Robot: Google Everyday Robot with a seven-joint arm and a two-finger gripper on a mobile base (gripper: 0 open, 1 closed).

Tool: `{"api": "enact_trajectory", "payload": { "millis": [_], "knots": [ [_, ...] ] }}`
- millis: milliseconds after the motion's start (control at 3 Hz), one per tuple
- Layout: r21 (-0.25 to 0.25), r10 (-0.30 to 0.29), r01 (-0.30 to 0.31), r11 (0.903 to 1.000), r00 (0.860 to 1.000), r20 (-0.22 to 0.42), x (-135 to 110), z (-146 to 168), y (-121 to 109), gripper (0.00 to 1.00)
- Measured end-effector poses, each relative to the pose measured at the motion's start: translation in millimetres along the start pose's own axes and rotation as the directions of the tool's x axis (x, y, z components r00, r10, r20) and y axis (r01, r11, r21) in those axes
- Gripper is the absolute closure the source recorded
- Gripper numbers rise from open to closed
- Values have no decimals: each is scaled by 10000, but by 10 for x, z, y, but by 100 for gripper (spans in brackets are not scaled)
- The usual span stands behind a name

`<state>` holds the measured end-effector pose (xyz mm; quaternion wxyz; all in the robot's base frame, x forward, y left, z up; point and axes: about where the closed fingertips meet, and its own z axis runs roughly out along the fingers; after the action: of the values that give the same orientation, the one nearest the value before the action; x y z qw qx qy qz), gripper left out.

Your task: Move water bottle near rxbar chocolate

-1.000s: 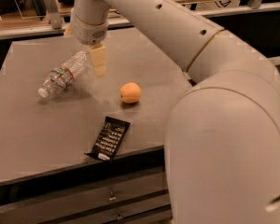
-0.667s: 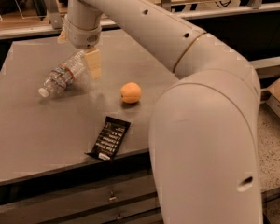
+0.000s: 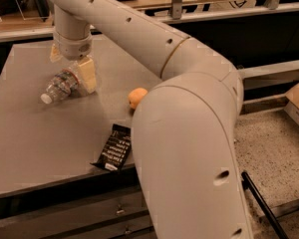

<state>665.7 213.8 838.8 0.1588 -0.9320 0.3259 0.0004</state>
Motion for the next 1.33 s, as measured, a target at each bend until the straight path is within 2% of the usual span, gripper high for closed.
{"api": "enact_trajectory", "payload": {
  "millis": [333,667,1000,1333],
  "knots": [
    [-177,-466,465,9988,9989,-72,-101,6,-37,41],
    [-172,-817,814,9965,9965,-193,-180,-116,-30,64],
    [304,-1048,1051,9940,9944,-111,-308,-389,11,88],
    [513,-1352,1344,9896,9907,123,-471,-697,155,100]
  ]
}}
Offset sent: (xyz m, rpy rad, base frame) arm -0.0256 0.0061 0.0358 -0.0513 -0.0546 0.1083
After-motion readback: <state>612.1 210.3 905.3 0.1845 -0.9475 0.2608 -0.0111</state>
